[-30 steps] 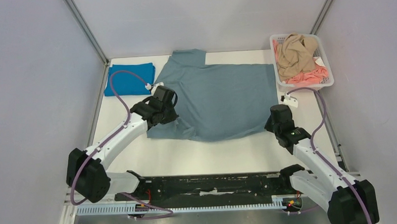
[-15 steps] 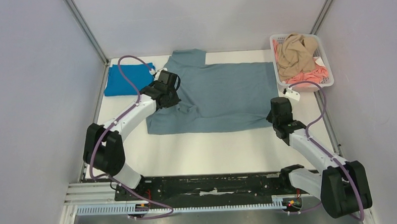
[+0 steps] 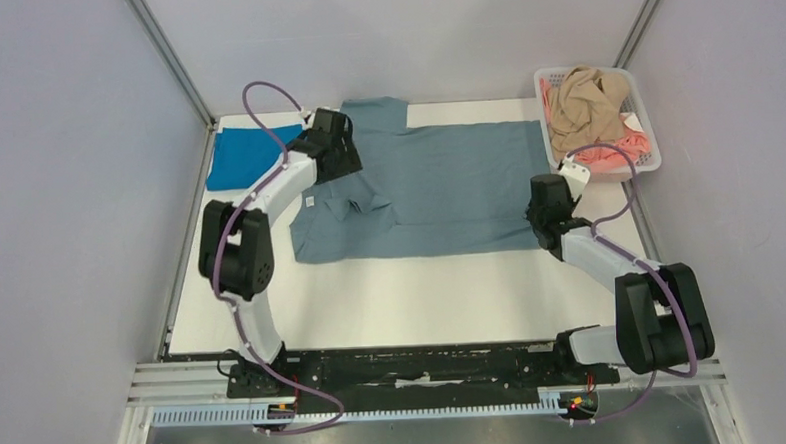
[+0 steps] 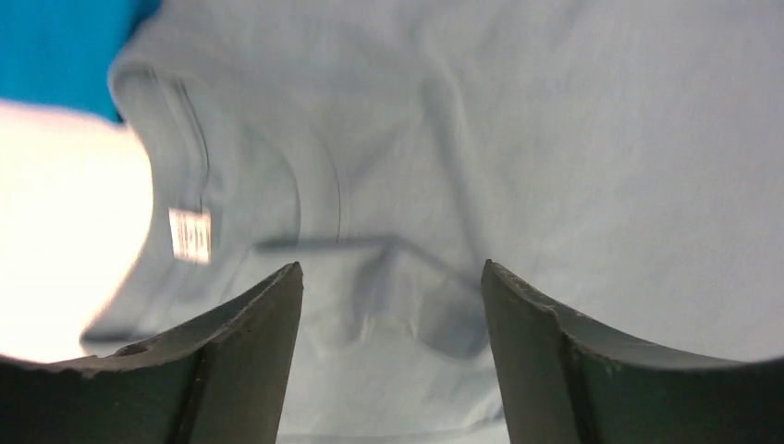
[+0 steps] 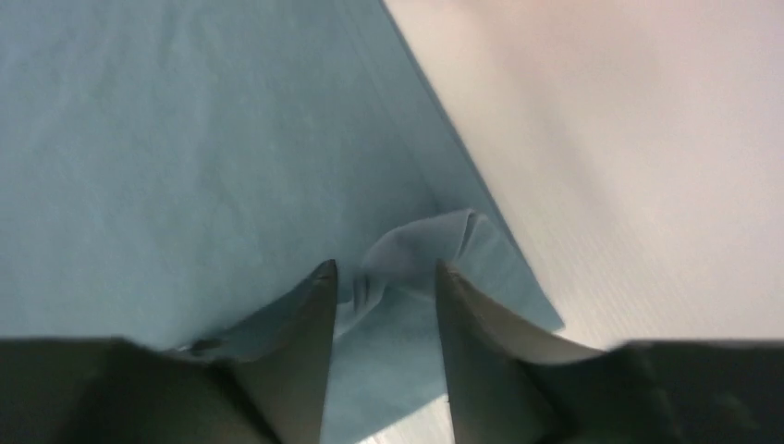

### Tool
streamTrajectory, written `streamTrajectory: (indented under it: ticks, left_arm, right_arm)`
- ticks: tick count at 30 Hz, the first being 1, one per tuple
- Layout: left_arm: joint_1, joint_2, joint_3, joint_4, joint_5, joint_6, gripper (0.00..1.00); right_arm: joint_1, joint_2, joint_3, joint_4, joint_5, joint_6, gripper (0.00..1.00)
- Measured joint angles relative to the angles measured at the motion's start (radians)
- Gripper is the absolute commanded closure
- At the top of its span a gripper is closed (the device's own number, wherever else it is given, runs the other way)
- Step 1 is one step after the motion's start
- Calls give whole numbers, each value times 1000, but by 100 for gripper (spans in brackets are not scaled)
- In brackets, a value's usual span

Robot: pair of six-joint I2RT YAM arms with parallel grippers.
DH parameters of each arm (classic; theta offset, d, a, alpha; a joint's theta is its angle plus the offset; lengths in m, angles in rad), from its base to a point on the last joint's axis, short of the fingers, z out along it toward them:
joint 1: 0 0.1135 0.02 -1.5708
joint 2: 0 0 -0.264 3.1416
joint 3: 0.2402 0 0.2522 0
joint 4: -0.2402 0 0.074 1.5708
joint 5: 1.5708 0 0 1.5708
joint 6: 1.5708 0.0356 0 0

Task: Fold and stack the t-shirts
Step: Fold the flattened tshirt in 1/3 of the way

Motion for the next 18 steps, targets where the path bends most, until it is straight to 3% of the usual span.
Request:
streamTrajectory:
  ticks: [5,8,13,18]
  left_arm:
    - [49,147,254,-84,-23,26,19]
    - [63,88,229,-90,12,29,18]
    - [48,-149,-105,2,224,24,18]
    - [20,-183,-314,108,376,-21,17]
  right_arm:
    - [-5,6,87,0,-5,-19,4]
    - [-5,-63,68,-2,-46,-30,2]
    - [-5,-219,-45,29,-200,-54,2]
    - [8,-216,-135,89,-399,-93,2]
